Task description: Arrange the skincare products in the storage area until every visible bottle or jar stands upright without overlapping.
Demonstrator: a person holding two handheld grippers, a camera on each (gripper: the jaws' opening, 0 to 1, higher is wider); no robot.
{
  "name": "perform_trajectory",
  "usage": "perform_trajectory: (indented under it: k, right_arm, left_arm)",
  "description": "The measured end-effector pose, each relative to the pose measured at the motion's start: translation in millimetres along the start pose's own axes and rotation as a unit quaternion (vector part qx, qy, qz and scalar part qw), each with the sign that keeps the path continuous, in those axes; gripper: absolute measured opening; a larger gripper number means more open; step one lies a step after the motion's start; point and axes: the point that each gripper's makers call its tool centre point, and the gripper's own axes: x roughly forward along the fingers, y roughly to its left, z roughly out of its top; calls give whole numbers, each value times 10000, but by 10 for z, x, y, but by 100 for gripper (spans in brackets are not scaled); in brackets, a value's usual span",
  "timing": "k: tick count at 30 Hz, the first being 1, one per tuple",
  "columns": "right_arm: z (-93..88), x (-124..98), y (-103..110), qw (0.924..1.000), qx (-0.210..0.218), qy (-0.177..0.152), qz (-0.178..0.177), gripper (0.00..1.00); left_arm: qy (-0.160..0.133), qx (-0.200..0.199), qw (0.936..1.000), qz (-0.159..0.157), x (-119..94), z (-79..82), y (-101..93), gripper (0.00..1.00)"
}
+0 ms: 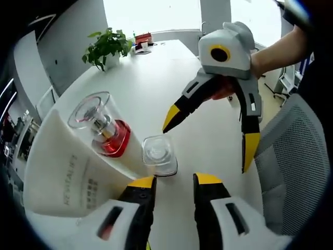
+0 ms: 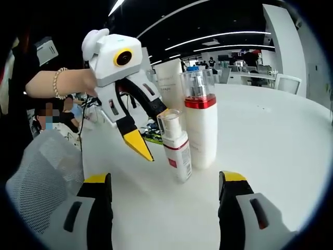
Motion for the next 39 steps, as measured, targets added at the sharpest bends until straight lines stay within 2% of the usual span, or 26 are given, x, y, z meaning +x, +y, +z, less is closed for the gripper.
perform_trajectory:
  k: [11, 22, 28, 35, 39]
  right_arm:
    - [9, -19, -5, 10000, -10, 18, -31, 84]
    - [121, -23, 77, 9999, -103, -2, -68, 86]
    - [186, -55, 178, 9998, -153, -4, -123, 88]
    - [220, -98, 236, 9996, -138, -9, -253, 90]
    - [230, -102, 276, 9994, -104, -33, -314, 91]
  left_arm:
    - [46, -9, 10000, -1, 15, -50, 3, 33]
    - [8, -130, 9999, 72, -155, -94, -84, 39]
    - [-160, -591, 9981, 68, -285, -149, -181, 46]
    - [-314, -1195, 9920, 251, -463, -331, -231, 54]
    - [-360, -1465, 9882, 282, -574, -418, -328, 56]
